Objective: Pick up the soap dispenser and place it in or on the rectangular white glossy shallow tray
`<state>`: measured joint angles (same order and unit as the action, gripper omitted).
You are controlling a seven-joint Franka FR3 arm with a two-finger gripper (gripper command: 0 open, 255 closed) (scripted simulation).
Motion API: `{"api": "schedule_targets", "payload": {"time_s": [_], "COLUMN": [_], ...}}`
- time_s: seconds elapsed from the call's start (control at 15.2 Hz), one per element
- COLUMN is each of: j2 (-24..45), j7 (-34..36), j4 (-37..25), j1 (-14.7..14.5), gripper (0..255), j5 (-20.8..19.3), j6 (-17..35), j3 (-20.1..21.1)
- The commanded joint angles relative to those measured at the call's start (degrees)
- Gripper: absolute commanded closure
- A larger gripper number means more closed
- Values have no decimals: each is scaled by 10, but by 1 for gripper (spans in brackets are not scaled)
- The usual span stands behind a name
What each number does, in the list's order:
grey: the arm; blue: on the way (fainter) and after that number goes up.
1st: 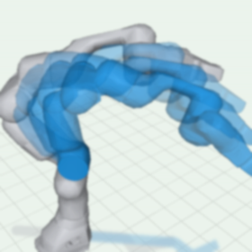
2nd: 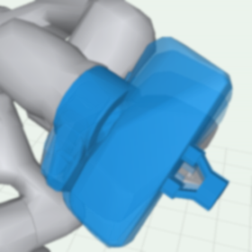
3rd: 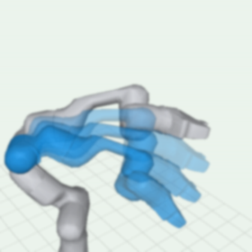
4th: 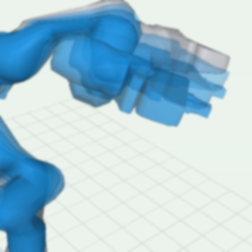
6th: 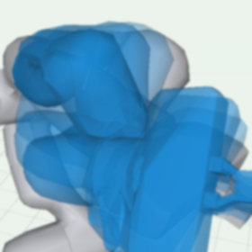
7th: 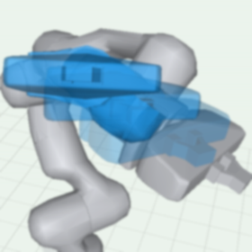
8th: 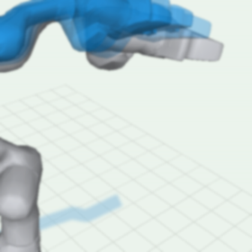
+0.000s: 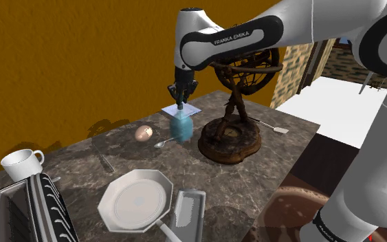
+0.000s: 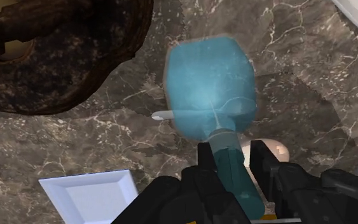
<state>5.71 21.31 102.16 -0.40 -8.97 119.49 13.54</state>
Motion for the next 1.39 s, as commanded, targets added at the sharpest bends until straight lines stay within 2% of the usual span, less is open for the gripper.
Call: {"api": "schedule_targets", "payload": {"time_s": [0.0, 0.66, 1.32], "j2": [-24, -169, -275], "j7": [11, 85, 171], "j4": [20, 130, 168], "j1": [-6, -50, -102], "gripper": [255, 255, 255], "j5": [3, 35, 75], "j6": [-4, -43, -114], "j3": [6, 51, 109]}}
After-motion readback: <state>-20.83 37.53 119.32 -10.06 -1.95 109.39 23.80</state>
